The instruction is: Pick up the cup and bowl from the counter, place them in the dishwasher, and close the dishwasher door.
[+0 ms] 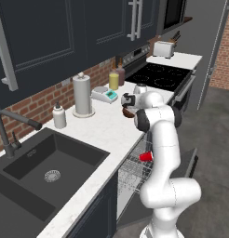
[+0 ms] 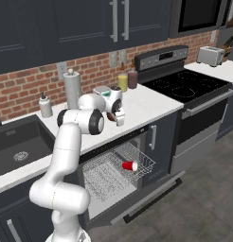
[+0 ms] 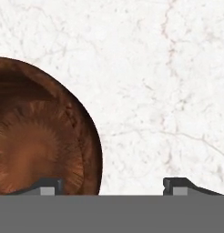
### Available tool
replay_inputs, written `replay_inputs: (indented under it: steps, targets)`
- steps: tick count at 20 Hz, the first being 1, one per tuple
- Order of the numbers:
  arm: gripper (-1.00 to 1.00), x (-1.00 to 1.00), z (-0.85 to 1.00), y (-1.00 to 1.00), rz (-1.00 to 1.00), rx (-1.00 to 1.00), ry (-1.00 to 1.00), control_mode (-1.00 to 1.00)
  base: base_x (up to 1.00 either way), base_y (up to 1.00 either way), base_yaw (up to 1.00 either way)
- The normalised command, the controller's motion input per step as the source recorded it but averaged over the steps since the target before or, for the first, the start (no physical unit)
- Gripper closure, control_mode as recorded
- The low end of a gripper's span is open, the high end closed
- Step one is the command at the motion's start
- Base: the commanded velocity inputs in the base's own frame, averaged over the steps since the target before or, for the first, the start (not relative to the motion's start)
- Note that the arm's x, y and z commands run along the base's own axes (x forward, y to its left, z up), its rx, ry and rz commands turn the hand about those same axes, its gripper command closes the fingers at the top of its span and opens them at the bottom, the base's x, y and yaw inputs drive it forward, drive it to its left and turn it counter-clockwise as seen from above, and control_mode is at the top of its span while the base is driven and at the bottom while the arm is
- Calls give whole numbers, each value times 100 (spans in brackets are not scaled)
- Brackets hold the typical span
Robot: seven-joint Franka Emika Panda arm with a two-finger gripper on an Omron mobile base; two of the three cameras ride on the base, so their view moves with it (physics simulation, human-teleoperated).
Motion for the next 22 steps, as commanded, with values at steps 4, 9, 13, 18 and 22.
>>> replay_inputs:
  steps: [4,9,13,18,22]
  targets:
    - [100,0,-2,15,0,-1,0,-100,0,0,0]
    - [100,-9,0,1,0,0,0,-100,0,0,0]
    - [100,-56,0,-2,-2,0,0,-100,0,0,0]
    - [100,-100,3,-32,-4,0,-1,-100,0,0,0]
    - [100,-100,2,-56,-6,4,-5,-100,0,0,0]
